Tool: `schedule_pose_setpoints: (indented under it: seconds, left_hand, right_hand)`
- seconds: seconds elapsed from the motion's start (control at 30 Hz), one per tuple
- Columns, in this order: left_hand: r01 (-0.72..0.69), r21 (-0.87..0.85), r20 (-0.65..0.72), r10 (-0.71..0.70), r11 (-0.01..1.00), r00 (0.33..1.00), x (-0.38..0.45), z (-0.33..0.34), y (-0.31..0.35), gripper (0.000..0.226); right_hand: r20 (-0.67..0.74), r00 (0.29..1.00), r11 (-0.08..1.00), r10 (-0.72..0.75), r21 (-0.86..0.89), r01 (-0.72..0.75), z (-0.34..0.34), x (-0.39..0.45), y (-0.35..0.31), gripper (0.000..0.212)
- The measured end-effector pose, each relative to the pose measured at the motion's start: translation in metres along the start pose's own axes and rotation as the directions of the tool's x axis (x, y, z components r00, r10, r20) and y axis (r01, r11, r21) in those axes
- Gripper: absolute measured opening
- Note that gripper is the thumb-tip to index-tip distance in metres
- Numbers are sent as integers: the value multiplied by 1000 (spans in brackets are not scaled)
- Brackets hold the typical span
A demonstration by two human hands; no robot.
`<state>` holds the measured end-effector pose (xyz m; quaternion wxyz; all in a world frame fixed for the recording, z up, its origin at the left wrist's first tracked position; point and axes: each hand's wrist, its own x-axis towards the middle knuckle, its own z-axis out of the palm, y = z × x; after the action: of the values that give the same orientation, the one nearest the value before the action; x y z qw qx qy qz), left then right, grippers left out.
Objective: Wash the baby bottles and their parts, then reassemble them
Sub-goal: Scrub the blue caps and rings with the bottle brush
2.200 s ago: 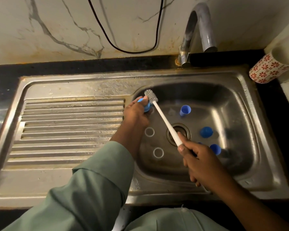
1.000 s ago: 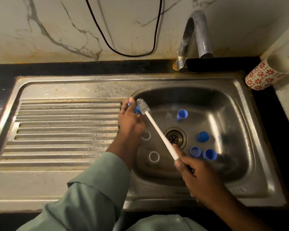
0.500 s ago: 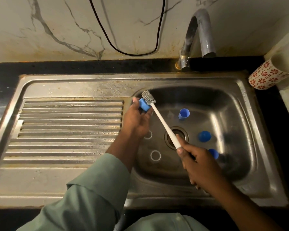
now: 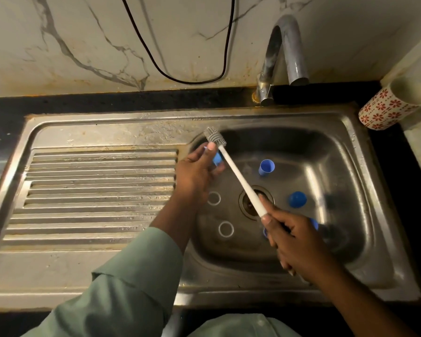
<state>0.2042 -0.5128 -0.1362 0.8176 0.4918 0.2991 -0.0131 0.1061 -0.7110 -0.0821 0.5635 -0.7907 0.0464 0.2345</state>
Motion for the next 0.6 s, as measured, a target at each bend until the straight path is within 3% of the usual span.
schedule_pose_setpoints:
  seconds: [0.1,0.2,0.27,0.43,0.53,0.6]
  left_hand:
    - [-76,157,-2,77,985,997,1,-4,-5,44]
    - [-169,254,54,161,952,986,4,-13,-7,24]
    - [-153,299,106,126,942,986,2,-10,-11,19]
    - [-94,254,19,92,963,996,7,-12,-5,52]
    - [-125,335,79,104,934,991,0,-7,-12,36]
    - [-138,292,89,116,946,989,-2,-4,-14,27]
  right_hand:
    - [-5,1000,998,-29,-55,28,0,1,1,26]
    - [-5,1000,998,-13,-65,12,-1,-6,5,21]
    - [-14,1000,998,25,-49,-26,-1,0,5,23]
    - [-9,1000,998,17,-58,-17,-1,-3,5,20]
    - [-14,999,999,33,-16,-33,-3,2,5,24]
    - [-12,999,999,38,-7,-38,-4,5,5,29]
